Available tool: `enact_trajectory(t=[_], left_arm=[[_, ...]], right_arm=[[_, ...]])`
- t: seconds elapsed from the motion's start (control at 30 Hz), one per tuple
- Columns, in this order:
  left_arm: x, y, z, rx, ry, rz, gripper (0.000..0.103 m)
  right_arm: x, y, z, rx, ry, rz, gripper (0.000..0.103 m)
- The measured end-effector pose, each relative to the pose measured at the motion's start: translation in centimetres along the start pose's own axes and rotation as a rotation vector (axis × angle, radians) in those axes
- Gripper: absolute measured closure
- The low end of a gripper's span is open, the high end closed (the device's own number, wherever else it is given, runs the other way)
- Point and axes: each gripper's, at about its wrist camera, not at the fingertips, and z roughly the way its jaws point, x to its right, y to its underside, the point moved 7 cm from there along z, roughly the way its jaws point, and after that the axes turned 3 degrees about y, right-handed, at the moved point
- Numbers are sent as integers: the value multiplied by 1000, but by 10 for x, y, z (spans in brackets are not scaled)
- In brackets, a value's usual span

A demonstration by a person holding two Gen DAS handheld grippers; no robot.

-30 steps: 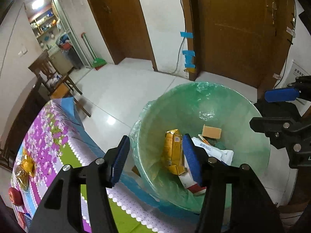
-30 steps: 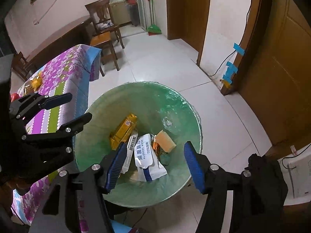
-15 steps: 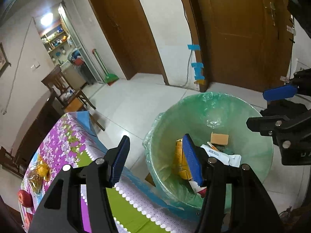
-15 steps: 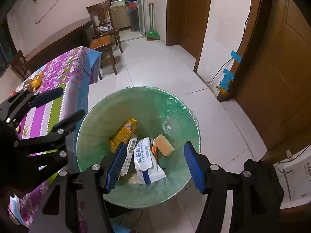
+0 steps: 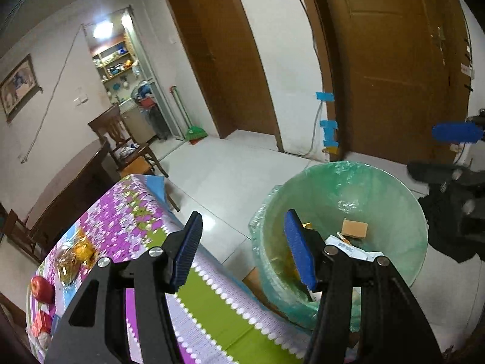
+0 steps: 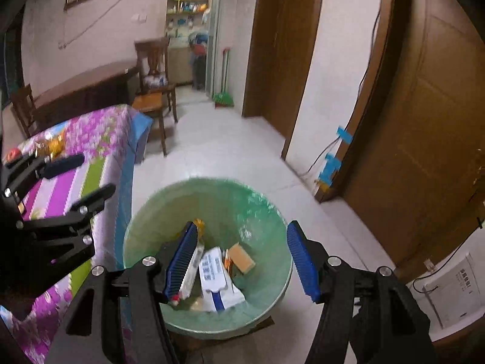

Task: Collect trash
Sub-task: 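Move both open tools from the bin back over the table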

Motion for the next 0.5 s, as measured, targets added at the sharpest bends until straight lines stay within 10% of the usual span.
enact_trajectory(t=[0.23,0.5], left_arm=[[-41,25,-33,47,-63,-75,36],[-116,76,-91,99,-146,-220,21]], right_arm=[[-12,-15,-58,284,-59,129,13],[-65,-9,-82,340,-224,188,5]])
